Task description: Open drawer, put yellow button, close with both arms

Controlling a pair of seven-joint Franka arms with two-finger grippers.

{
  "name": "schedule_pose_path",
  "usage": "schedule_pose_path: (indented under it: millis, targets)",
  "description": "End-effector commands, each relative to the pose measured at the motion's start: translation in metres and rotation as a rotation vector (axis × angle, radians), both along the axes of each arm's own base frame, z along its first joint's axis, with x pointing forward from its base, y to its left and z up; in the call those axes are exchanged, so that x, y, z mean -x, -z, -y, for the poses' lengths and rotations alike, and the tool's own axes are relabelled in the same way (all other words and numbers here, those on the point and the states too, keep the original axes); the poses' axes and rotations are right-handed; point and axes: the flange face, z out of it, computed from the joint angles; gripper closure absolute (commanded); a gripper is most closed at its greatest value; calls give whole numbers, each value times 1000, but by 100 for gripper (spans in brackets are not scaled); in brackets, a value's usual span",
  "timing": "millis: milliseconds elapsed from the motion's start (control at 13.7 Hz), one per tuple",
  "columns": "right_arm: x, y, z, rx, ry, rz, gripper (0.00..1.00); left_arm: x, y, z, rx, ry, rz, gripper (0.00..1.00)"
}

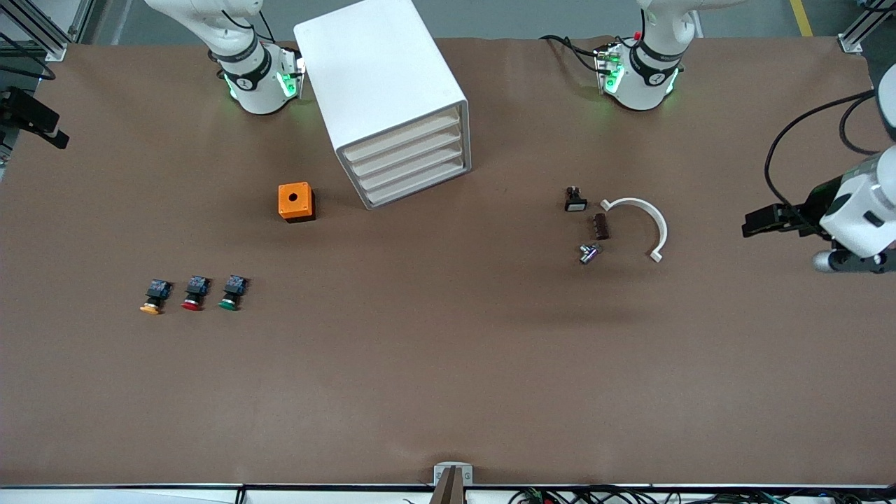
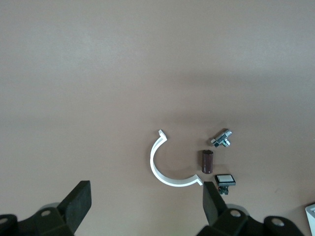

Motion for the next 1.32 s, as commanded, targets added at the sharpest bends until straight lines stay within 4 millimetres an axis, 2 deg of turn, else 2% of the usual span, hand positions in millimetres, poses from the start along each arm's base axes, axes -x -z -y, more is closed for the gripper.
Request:
schedule_pose_path:
  millis: [0, 146, 365, 584, 804, 950, 1242]
  targets:
    - [4, -2, 5, 1, 2, 1, 0, -12, 20, 5, -21, -47, -1, 0]
    - [4, -2, 4, 0, 0, 0, 0, -18, 40, 14, -28, -89, -11, 0]
    - [3, -2, 3, 1, -1, 1, 0, -23, 75, 60, -60, -191, -41, 0]
    - [3, -2, 4, 1, 0, 3, 0, -20, 107, 116, -185, -261, -55, 0]
    - [3, -2, 4, 1, 0, 1, 0, -9, 113, 155, -216, -338, -85, 0]
    - [3, -2, 4, 2, 1, 1, 0, 3, 116, 182, -219, -372, -183, 0]
    - [3, -2, 4, 4, 1, 2, 0, 18, 124, 211, -162, -499, -404, 0]
